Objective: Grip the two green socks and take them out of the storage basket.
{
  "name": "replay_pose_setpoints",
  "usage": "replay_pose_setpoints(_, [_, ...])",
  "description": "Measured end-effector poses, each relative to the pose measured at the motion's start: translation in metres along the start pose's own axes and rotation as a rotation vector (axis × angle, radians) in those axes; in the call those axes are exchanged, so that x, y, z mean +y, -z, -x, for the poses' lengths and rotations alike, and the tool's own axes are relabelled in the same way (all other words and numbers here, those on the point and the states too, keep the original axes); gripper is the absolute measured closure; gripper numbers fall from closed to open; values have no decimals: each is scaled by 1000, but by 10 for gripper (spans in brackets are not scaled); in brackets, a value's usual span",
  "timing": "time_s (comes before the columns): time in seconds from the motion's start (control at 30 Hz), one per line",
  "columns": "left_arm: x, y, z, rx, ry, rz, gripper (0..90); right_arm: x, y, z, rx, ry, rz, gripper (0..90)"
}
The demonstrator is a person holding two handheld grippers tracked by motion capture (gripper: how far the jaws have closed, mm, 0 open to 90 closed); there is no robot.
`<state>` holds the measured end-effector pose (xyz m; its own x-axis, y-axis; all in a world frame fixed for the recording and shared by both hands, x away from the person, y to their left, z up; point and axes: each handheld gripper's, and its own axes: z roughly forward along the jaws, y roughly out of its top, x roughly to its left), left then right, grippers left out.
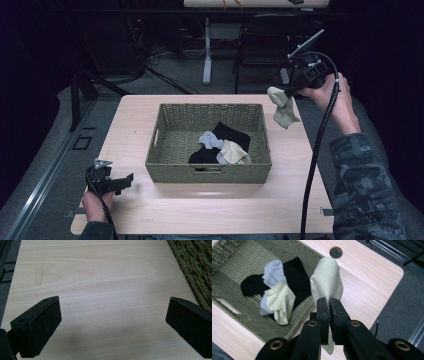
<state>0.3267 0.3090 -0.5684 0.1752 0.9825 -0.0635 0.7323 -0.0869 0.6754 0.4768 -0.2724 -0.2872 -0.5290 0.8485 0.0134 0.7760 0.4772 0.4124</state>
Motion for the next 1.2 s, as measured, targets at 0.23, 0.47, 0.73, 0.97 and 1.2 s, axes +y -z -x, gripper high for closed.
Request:
replay_pose_setpoints(0.23, [0, 0, 0, 0, -2, -2, 2, -26, -23, 18, 13, -56, -29, 867])
replay_pose_setpoints(0.47, [0, 0, 0, 0, -2, -3, 2, -47, -57, 29, 28, -98, -83, 868])
replay_pose_setpoints(0.73, [0, 0, 0, 0, -3, -4, 2, -77, -116, 37, 51, -142, -159, 867])
replay_pose_setpoints(0.97, [0, 0, 0, 0, -3, -6, 2, -93, -166, 38, 65, -169, -225, 867])
replay_pose_setpoints(1.2, [0, 0, 0, 5, -1, -6, 2, -98, -184, 38, 81, -189, -238, 819])
